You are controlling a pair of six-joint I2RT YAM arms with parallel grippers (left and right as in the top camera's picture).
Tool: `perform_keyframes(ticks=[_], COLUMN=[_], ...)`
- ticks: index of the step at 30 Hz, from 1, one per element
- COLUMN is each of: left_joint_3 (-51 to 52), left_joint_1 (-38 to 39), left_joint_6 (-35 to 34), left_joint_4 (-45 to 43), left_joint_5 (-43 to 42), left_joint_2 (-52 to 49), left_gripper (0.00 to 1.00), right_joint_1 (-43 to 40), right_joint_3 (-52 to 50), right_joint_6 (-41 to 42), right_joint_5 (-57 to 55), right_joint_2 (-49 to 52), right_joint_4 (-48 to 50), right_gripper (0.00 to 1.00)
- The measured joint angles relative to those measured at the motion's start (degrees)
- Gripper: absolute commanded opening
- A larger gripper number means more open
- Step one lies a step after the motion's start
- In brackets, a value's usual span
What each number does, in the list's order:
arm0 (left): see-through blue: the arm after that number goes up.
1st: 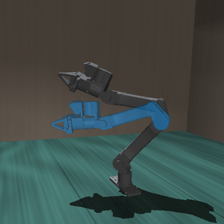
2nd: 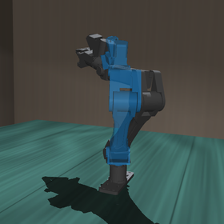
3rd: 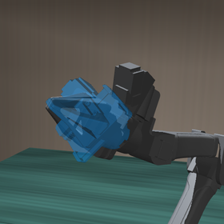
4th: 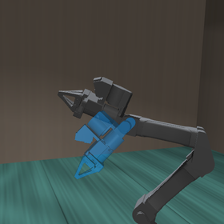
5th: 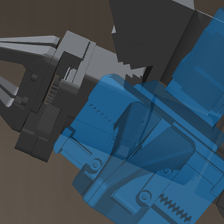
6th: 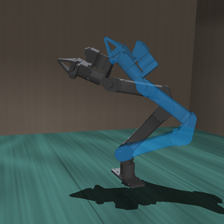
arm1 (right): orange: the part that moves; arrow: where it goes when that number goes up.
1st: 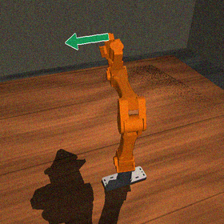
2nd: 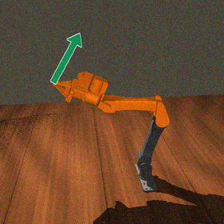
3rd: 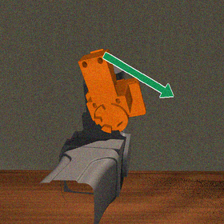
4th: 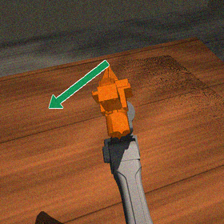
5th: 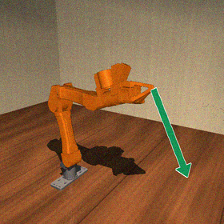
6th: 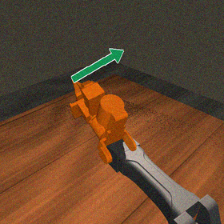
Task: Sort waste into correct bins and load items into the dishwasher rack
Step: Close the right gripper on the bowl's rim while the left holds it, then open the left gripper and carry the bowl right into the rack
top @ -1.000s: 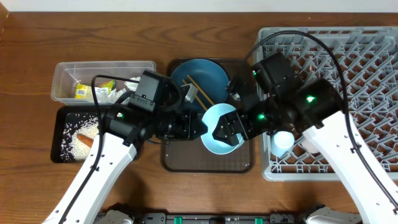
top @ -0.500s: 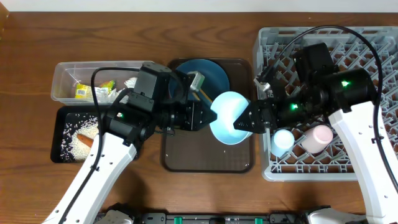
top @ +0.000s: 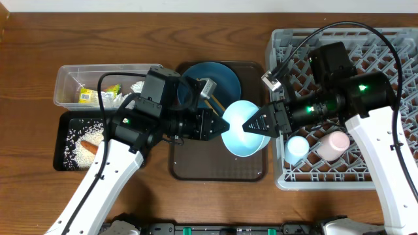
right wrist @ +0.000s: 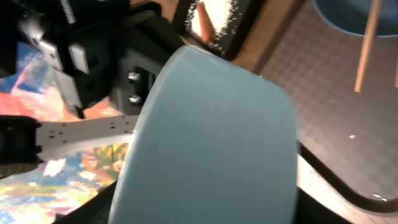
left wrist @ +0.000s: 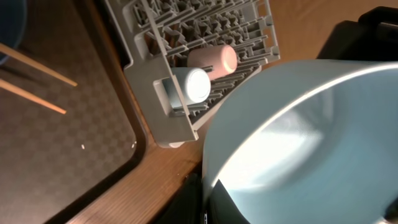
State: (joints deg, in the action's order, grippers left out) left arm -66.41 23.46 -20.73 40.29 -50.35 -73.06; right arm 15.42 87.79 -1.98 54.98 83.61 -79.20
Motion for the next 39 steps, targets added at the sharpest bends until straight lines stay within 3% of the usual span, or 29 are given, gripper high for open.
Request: perform_keyframes(ticks=[7, 12, 13, 18, 35, 36, 39], left_joint_3=[0.0, 0.0, 0.0, 0.0, 0.0, 0.0, 0.0], left_joint_1=[0.02, 0.0, 0.0, 0.0, -2.23, -2.69, -3.5], left_joint_6=[0.02, 0.09, 0.13, 0.11, 0.02, 0.0, 0.15], left_joint_4=[0.02, 0.02, 0.0, -0.44, -2.45, -2.45, -2.49], left_joint_5=[0.79, 1.01, 1.05, 1.44, 1.49, 1.49, 1.66], left_joint_2=[0.0, 0.0, 0.0, 0.0, 0.0, 0.0, 0.0], left_gripper=[0.08, 0.17, 0.23, 0.3, 0.33, 0.38, 0.42], right_joint_1=[-0.2, -0.2, -0.2, -0.2, -0.2, -0.2, -0.2], right_joint_3=[0.0, 0.0, 0.0, 0.0, 0.0, 0.0, 0.0], right_joint_6=[0.04, 0.02, 0.0, 0.0, -0.04, -0.04, -0.02], right_joint_5=[-1.03, -0.98, -1.01, -2.19, -9.81, -10.47, -12.94], right_joint_2=[0.02, 0.02, 0.02, 0.02, 0.02, 0.02, 0.02], right_joint_4=[-0.2, -0.2, -0.2, -0.22, 0.72, 0.81, 1.4], right_gripper=[0.55, 0.55, 0.55, 0.55, 0.53, 0.53, 0.51])
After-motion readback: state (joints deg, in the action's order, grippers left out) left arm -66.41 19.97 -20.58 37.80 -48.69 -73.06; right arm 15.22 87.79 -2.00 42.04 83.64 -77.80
